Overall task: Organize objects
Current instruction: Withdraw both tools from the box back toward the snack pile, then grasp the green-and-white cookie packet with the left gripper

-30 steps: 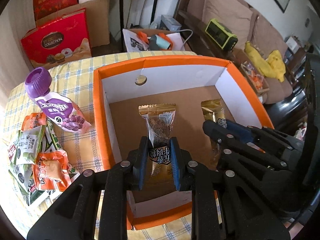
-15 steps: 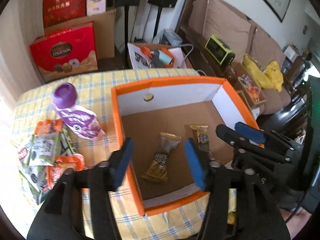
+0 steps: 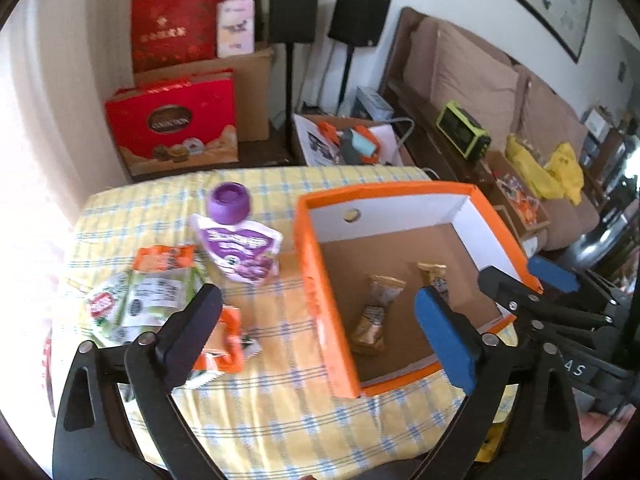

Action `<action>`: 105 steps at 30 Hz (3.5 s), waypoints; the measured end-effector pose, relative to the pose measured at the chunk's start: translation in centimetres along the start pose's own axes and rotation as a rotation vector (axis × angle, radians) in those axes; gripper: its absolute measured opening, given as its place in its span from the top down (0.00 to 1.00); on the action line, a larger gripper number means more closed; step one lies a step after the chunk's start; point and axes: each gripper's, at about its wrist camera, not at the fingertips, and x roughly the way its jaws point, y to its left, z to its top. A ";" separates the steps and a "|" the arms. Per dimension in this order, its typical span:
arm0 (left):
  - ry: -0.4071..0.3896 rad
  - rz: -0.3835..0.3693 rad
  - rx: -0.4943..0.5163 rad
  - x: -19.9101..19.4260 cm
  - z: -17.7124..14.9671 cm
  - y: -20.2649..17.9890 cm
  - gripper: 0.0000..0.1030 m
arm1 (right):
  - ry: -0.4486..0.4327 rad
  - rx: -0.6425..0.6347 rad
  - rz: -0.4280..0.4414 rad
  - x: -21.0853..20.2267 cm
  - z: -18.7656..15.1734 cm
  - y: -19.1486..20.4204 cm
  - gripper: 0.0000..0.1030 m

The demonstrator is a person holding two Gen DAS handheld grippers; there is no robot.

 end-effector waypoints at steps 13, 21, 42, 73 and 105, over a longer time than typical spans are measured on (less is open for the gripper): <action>-0.061 0.075 -0.030 -3.4 -0.9 4.3 0.00 | -0.015 -0.057 0.034 -1.6 -0.3 4.0 0.17; -0.063 0.105 -0.055 -5.1 -1.5 8.0 0.00 | -0.015 -0.115 0.067 -2.2 -0.5 7.3 0.17; 0.012 0.114 -0.214 -5.0 -3.6 18.4 0.00 | 0.017 -0.219 0.211 -0.7 -1.2 14.6 0.17; 0.191 0.007 -0.166 6.4 0.3 15.8 0.02 | 0.085 -0.269 0.256 3.8 -2.1 17.4 0.40; 0.200 0.066 -0.108 7.0 -0.4 15.3 0.50 | 0.091 -0.243 0.256 3.6 -2.5 16.2 0.38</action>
